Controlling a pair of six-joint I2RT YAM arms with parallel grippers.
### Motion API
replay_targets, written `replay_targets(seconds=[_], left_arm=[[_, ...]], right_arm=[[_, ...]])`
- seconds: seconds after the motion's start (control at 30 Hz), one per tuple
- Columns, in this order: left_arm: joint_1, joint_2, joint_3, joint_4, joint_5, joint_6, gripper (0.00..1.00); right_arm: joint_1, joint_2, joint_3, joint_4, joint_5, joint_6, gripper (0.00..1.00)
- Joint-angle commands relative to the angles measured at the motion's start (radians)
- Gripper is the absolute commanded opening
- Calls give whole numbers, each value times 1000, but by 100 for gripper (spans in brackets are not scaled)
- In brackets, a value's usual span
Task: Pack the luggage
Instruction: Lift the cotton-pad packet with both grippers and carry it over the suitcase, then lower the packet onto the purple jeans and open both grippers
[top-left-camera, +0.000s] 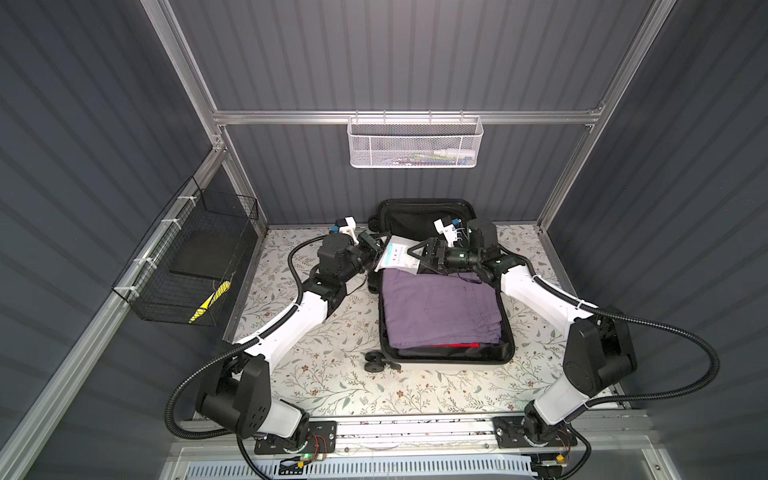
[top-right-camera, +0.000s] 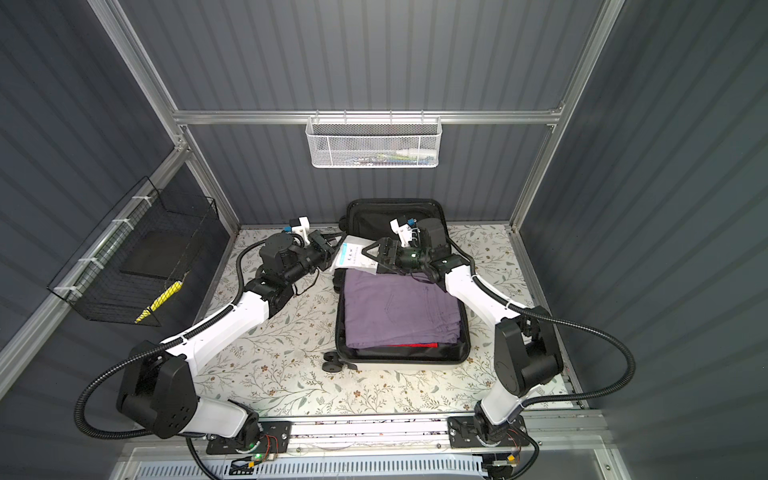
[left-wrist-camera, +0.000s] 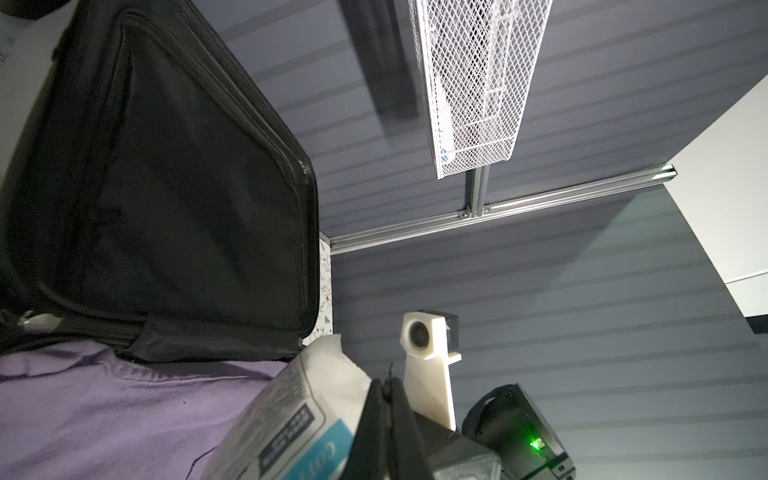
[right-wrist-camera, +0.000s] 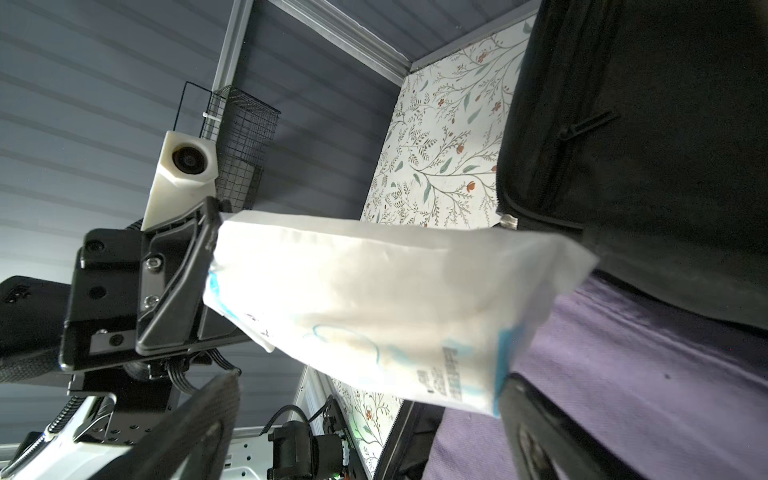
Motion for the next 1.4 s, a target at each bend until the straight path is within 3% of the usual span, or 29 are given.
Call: replay_targets(seconds=[0.0, 0.5, 0.8, 1.1, 1.37], left_arm=[[-16, 12, 54, 51, -19, -23, 0], [-43, 50, 40, 105, -21, -55, 0], [-64, 82, -1, 114, -26, -47, 0], [-121, 132, -40, 83, -53, 2, 0], [-214, 206, -105, 83, -101, 38, 0]], right_arm=[[-22, -23, -35, 63, -28, 19, 99], [-61, -49, -108, 289, -160, 116, 95], [-66, -96, -161, 280, -176, 120, 60], [-96, -215, -323, 109, -110, 16, 45], [-115, -334, -534, 2, -15, -53, 46]])
